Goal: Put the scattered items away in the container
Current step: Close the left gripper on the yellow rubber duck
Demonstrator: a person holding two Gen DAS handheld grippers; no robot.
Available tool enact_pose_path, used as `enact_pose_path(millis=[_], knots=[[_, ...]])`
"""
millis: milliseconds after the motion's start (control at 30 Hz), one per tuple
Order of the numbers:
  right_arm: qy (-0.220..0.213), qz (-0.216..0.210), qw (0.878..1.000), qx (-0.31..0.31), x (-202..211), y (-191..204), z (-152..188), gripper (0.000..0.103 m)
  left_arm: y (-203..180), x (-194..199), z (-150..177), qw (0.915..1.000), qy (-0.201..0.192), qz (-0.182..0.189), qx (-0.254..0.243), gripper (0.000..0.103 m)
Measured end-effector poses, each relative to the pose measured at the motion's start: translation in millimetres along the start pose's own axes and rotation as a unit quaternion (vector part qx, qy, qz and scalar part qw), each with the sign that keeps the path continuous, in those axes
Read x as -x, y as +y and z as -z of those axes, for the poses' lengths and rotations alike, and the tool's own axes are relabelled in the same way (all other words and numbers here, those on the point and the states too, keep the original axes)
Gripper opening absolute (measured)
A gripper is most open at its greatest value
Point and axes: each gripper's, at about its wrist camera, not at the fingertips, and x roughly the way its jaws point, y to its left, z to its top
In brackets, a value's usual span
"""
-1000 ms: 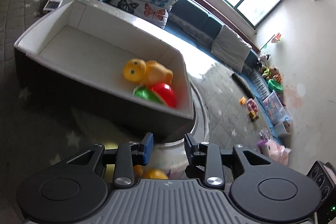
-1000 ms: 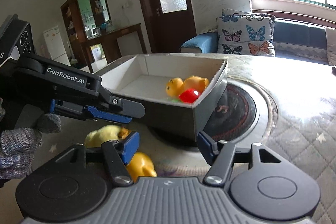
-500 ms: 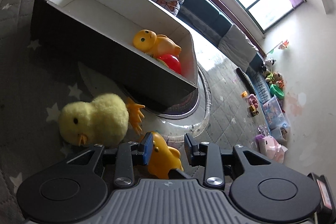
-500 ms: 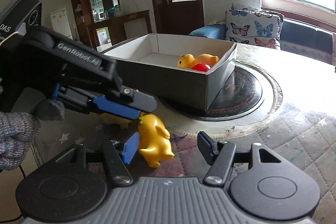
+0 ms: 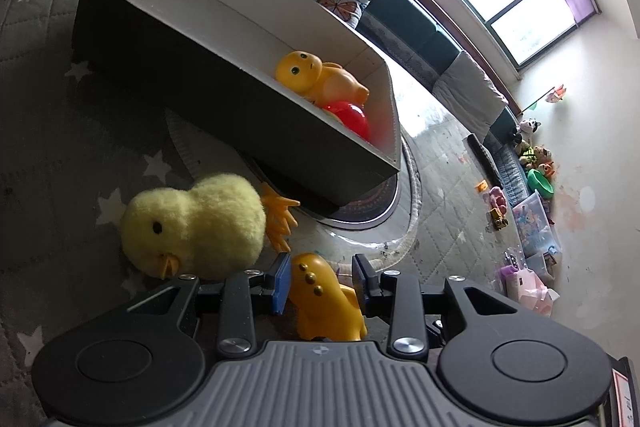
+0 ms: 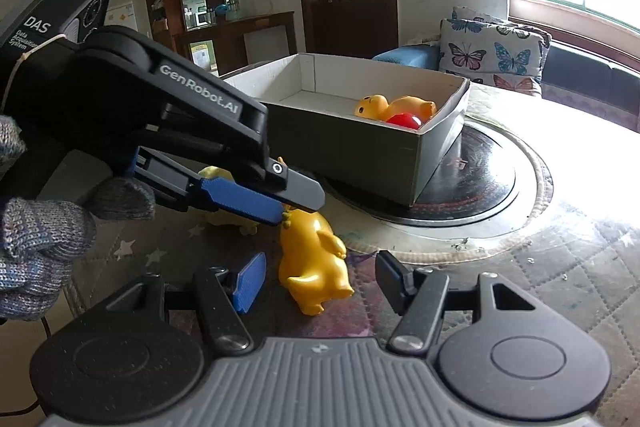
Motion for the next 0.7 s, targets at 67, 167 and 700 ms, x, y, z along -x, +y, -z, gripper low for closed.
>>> enact_pose_path(millis=[67, 167, 700], knots=[[0.003, 0.001, 1.0, 0.002, -2.6, 1.2, 0.1, 0.062, 1.3, -1.6, -0.4, 1.0, 0.001, -0.001, 0.003, 0.036], [0.008, 0.002, 1.0, 0.008, -6.7, 3.1, 0.7, 0.062, 2.5, -5.2, -1.5, 1.0, 0.005, -0.004, 0.005, 0.036], [0.013, 0.004, 1.0, 0.011, -13.7, 5.4, 3.6, 0.039, 0.9, -12.9, 0.6, 0.9998, 0.018, -0.002, 0.003, 0.035]])
